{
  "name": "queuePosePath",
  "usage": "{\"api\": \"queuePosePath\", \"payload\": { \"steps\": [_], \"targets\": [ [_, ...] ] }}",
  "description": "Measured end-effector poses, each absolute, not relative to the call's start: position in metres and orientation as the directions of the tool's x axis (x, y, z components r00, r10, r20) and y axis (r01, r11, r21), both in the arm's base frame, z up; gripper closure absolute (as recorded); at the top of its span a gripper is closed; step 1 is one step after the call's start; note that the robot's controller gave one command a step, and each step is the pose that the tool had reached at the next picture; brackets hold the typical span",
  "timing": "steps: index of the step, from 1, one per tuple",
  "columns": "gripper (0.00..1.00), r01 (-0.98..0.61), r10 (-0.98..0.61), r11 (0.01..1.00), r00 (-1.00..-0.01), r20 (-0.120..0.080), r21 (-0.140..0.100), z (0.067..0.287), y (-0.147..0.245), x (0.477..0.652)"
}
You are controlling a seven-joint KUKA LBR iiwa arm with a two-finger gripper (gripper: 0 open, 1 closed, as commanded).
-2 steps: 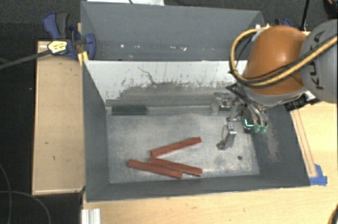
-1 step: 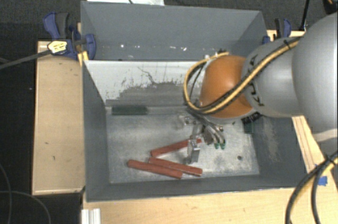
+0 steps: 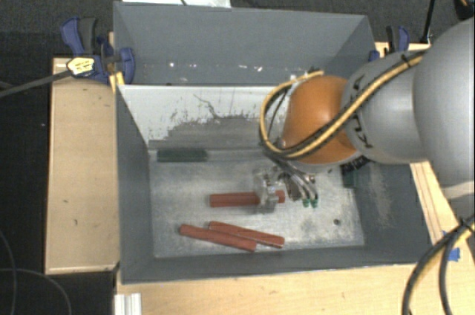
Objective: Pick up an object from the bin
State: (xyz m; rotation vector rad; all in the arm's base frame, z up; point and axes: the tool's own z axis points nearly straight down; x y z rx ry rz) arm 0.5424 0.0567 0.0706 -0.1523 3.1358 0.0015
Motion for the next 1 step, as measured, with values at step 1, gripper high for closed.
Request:
{"api": "queuePosePath", "payload": {
  "steps": [1],
  "targets": [
    [1.00, -0.179, -0.179, 0.984, -0.984, -0.009, 0.001, 0.2279, 0.0895, 0.5041]
  ]
}}
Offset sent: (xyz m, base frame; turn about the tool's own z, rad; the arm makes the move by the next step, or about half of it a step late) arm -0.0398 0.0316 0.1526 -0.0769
